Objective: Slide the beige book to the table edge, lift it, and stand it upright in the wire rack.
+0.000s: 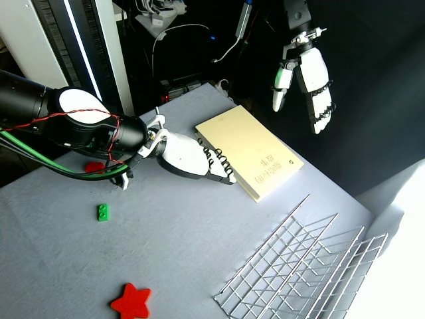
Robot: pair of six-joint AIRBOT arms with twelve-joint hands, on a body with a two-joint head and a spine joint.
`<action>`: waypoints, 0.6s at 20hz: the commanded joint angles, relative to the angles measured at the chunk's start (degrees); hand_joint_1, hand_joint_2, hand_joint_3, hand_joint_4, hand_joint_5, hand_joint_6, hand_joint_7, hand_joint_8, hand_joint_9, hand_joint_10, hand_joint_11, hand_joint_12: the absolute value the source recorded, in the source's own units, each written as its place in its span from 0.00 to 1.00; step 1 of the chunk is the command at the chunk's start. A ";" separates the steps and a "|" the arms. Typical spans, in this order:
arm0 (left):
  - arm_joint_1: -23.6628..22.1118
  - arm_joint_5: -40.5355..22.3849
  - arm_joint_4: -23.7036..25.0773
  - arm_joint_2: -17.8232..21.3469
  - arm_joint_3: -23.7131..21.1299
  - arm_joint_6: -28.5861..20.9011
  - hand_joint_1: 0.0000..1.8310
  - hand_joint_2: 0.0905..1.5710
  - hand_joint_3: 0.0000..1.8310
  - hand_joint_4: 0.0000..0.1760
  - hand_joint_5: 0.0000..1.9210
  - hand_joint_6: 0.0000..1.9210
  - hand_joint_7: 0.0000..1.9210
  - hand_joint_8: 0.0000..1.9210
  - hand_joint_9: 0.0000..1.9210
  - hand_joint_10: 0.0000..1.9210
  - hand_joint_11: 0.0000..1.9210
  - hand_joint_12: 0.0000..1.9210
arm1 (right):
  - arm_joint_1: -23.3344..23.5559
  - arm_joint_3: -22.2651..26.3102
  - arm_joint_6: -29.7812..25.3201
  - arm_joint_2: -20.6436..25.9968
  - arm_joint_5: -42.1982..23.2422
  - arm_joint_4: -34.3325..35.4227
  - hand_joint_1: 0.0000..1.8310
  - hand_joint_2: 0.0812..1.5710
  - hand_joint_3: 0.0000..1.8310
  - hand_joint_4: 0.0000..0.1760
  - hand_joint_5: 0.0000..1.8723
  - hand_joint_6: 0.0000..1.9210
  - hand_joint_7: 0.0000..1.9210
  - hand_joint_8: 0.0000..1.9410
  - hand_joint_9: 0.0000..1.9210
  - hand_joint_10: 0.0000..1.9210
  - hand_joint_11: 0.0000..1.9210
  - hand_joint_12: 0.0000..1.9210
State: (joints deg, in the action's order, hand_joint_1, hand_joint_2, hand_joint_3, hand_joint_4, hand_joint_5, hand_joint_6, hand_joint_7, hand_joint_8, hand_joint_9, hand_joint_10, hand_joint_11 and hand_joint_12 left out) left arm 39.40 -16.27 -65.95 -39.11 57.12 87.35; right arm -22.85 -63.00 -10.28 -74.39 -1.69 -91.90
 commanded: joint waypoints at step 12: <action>0.00 -4.40 0.73 0.82 0.69 -0.93 0.28 0.74 0.00 0.38 0.00 0.00 0.01 0.00 0.01 0.00 0.00 0.07 | 1.55 -0.87 -0.96 -3.20 1.30 0.48 0.11 0.73 0.00 0.00 0.00 0.00 0.01 0.00 0.01 0.00 0.00 0.00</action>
State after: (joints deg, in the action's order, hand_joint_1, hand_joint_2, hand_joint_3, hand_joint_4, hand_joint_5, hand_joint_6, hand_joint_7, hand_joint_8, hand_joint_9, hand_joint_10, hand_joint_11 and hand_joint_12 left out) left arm 39.57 -16.32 -65.95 -39.07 57.14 86.67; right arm -22.13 -63.86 -10.85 -77.73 0.03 -91.68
